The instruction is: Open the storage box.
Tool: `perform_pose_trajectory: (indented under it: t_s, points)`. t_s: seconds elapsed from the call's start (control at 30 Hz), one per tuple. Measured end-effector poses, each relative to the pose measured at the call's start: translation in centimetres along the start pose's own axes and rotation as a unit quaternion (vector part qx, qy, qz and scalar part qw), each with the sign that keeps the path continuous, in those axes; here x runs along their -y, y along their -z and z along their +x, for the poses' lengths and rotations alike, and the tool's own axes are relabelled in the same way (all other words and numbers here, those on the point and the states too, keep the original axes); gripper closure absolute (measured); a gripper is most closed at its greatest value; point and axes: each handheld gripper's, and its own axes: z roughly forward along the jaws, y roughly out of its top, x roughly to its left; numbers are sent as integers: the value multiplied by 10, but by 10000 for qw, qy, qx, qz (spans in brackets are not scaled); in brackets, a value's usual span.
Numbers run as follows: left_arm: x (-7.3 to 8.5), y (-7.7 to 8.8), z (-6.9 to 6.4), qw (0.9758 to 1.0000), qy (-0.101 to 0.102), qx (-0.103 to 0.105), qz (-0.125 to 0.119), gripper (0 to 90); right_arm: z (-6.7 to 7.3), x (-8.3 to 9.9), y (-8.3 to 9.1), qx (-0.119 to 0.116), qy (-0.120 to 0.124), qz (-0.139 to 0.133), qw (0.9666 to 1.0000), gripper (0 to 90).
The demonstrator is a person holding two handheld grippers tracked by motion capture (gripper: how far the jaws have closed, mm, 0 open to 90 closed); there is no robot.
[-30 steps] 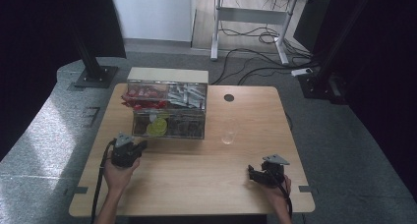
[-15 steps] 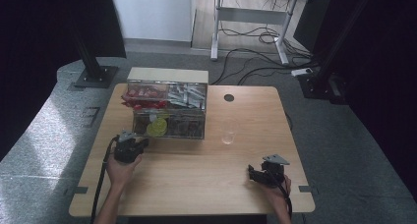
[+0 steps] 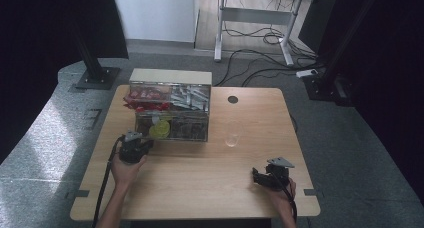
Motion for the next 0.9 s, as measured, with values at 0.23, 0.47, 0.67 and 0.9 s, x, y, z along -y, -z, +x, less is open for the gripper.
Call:
perform_pose_trajectory:
  t_s: [0.23, 0.47, 0.67, 0.9]
  points:
    - [-1, 5, -3, 10000, -24, 30, -55, 900, 0, 0, 0, 3, -3, -3, 10000, 187]
    - [-3, 13, -1, 9997, 4, -33, -253, 900, 0, 0, 0, -2, -3, 0, 10000, 186]
    - [-5, 16, -1, 9995, 22, 5, -307, 900, 0, 0, 0, 3, -4, -4, 10000, 187]
    - [-7, 19, 4, 9994, 105, 36, -339, 900, 0, 0, 0, 1, -3, 0, 10000, 187]
